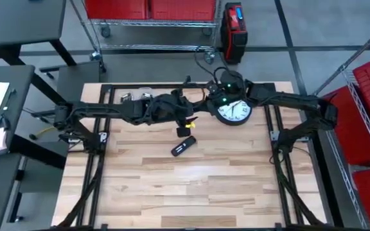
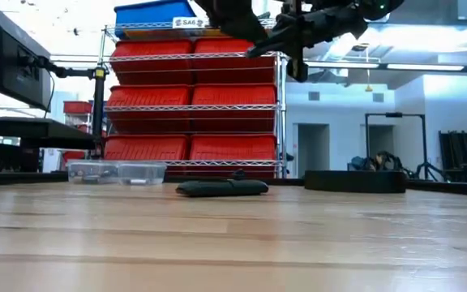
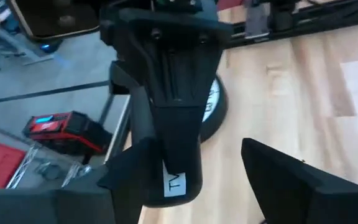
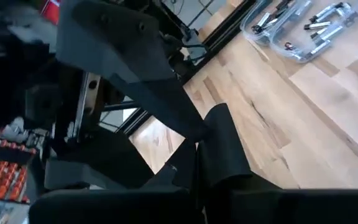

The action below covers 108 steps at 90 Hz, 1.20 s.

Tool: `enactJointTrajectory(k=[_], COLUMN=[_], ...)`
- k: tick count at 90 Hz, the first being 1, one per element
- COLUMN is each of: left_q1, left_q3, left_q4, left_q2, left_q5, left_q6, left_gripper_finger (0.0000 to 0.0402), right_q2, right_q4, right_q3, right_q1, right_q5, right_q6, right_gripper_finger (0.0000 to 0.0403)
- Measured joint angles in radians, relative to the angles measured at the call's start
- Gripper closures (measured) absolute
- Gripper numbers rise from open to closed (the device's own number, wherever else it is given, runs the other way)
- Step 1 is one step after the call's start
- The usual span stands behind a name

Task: Insert battery
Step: Close the remote battery compartment

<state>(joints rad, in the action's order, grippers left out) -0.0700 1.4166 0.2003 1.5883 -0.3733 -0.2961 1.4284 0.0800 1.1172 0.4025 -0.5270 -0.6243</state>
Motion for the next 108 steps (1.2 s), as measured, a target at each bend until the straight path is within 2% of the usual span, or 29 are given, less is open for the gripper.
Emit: enactJointTrajectory(k=[14,30,54,98,108], left_q1=[0.000,-0.010,-0.012,-0.011,-0.011], left_q3=[-0.001,0.000,-0.003,-0.003,-0.003], left_q4=[-0.030,0.021,0.032,-0.008,-0.017], left_q2=[0.000,0.000,0.005,0.002,0.002], left_q5=[-0.006,-0.005,-0.062,-0.061,-0.061], left_q6=[0.002,-0.002,-0.037,-0.037,-0.048], left_gripper_finger=[0.0173,0.0173,0.0173,0.0174,0.0185], right_q2=[-0.001,0.000,-0.003,-0.002,-0.002], right_q4=[-0.004,-0.007,-0.029,-0.038,-0.040], right_q3=[0.000,0.000,0.002,0.002,0.002], right_q1=[-0.008,-0.009,-0.018,-0.017,-0.017], right_q5=[0.017,0.015,-0.003,0.008,0.010], right_q6=[-0.005,-0.024,-0.030,-0.041,-0.045], right_gripper_finger=[0.0403,0.0403,0.0403,0.0403,0.0403])
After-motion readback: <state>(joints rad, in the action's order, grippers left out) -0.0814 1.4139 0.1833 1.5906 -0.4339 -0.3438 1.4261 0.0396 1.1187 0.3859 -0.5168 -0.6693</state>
